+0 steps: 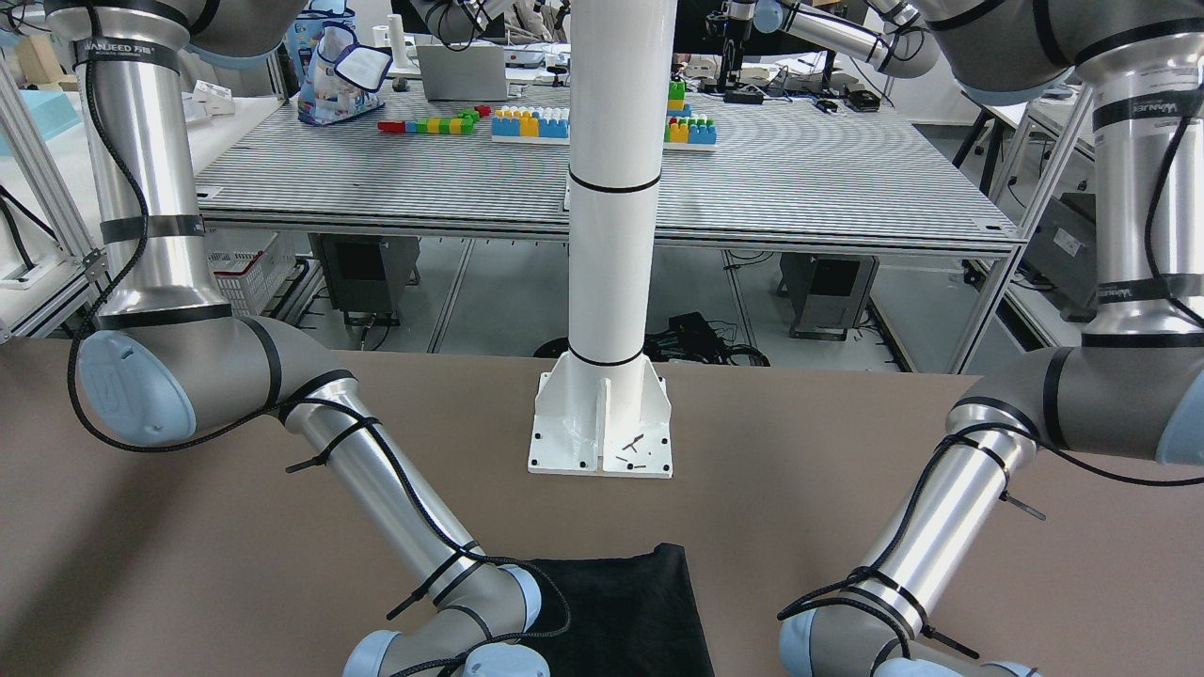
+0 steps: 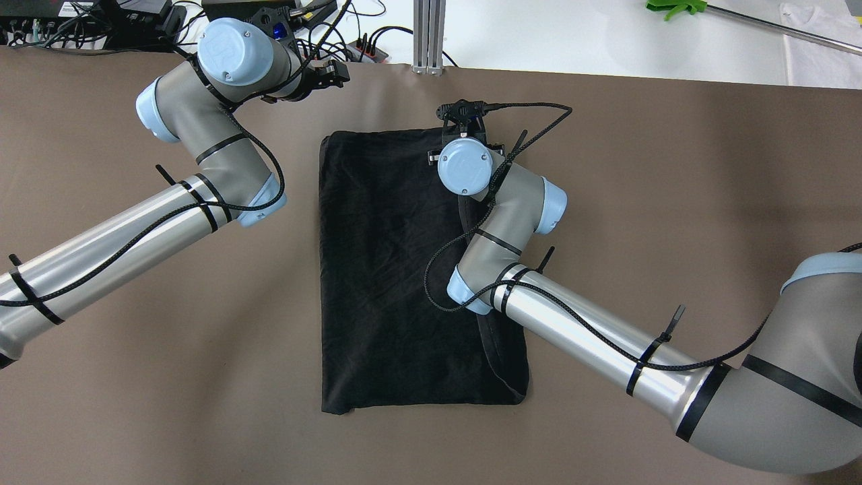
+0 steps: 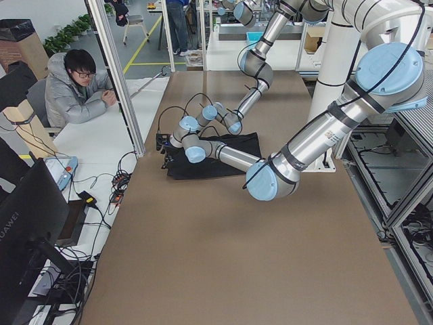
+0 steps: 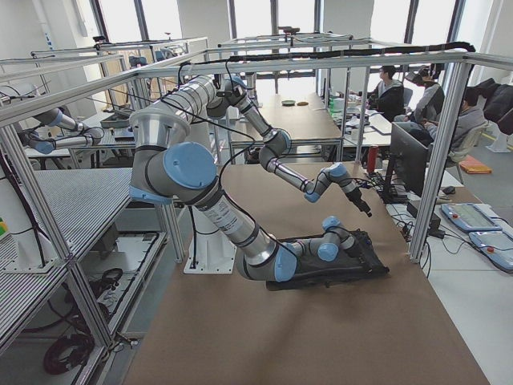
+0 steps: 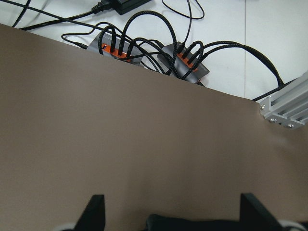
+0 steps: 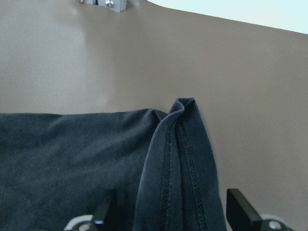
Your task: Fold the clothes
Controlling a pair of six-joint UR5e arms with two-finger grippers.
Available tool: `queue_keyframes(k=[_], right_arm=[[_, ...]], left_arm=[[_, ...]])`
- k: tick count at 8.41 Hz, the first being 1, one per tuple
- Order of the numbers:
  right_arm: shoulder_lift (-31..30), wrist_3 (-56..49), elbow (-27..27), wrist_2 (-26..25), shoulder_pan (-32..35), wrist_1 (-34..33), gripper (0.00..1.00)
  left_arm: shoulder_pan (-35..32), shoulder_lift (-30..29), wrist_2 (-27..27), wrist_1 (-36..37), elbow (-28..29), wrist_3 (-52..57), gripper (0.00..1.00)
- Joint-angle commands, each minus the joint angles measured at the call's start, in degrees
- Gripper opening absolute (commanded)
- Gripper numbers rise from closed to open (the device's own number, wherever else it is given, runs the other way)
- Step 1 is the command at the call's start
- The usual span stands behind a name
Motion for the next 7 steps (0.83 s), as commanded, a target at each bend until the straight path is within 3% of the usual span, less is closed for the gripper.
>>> queue_keyframes(k=[1,5,7], right_arm=[[-0.2,-0.3,-0.2,-0.1,0.5,0.0,0.79],[-1.7,-5.5,0.0,1.0,2.5,0.1,0.79],[-5.2,-9.8,1.7,3.9,5.3,0.9,0.79]], left_arm=[[0.0,0.0,0.0,-0.1,0.0,-0.1,1.0],[-0.1,0.1,0.0,-0.1,0.0,-0.1,1.0],[-0.1,0.0,0.0,0.0,0.0,-0.1,1.0]])
